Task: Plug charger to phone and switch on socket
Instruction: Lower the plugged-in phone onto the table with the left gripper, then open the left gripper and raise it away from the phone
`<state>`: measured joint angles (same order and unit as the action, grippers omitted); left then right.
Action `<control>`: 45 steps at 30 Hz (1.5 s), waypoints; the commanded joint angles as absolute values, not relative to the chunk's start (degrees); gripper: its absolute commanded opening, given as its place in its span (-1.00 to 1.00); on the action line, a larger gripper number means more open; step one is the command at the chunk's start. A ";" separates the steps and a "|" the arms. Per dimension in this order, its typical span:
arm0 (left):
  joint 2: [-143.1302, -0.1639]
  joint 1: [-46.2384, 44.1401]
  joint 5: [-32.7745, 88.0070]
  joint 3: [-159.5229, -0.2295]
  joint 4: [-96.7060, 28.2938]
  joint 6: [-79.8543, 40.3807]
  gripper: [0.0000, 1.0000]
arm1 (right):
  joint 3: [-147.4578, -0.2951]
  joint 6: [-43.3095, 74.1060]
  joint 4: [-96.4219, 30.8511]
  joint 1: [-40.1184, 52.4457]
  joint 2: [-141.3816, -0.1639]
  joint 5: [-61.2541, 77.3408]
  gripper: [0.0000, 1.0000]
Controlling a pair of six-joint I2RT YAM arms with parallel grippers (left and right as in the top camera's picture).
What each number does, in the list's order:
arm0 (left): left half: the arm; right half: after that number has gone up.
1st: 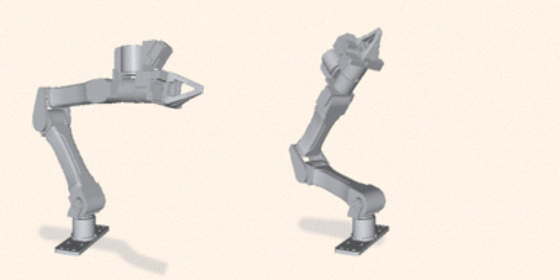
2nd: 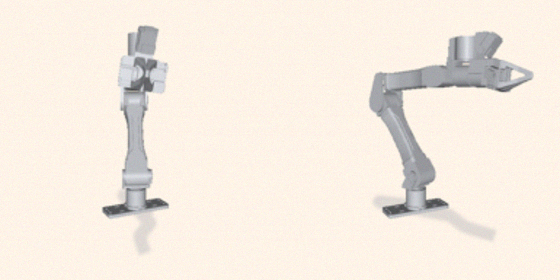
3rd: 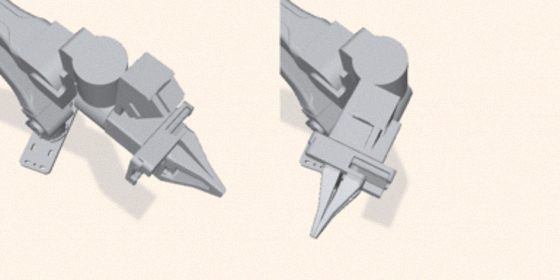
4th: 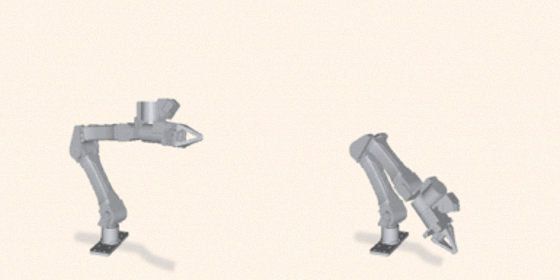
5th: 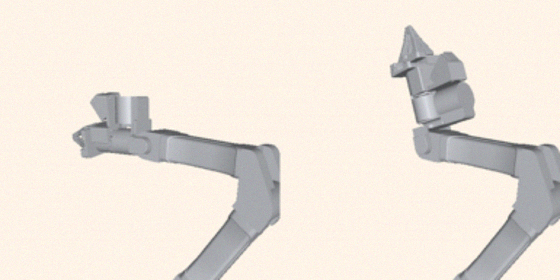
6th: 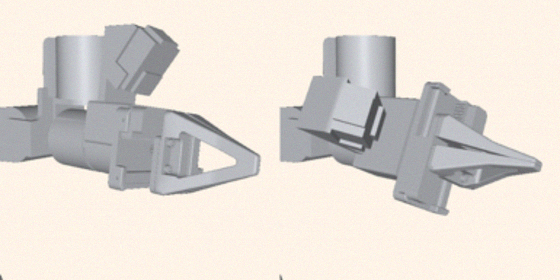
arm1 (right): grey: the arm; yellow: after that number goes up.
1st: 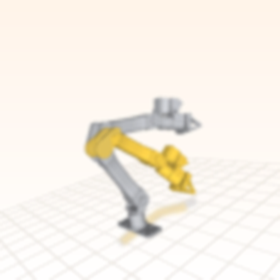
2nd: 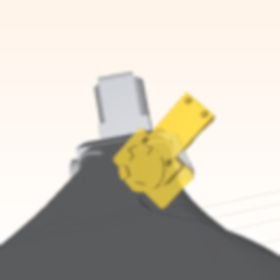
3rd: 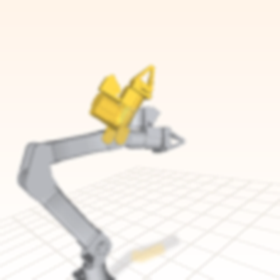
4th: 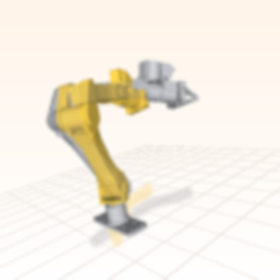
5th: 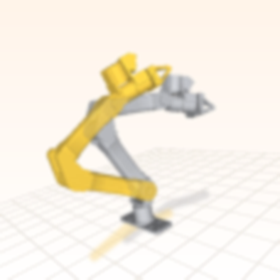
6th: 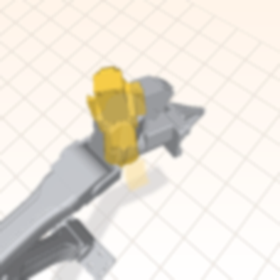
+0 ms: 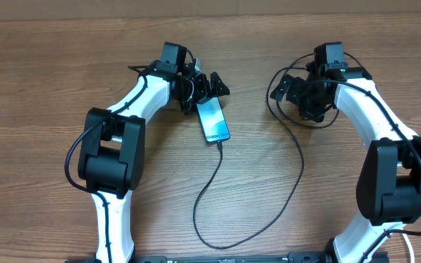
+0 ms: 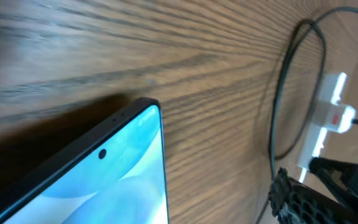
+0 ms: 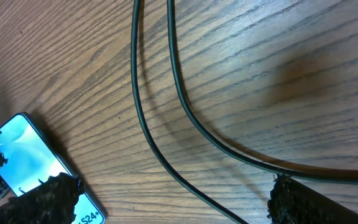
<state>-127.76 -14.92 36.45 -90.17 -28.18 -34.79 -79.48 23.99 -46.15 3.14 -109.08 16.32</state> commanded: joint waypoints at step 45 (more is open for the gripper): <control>-89.84 -13.52 -0.47 -97.73 -61.67 -24.38 0.99 | -79.94 23.73 -45.78 3.25 -107.35 17.65 1.00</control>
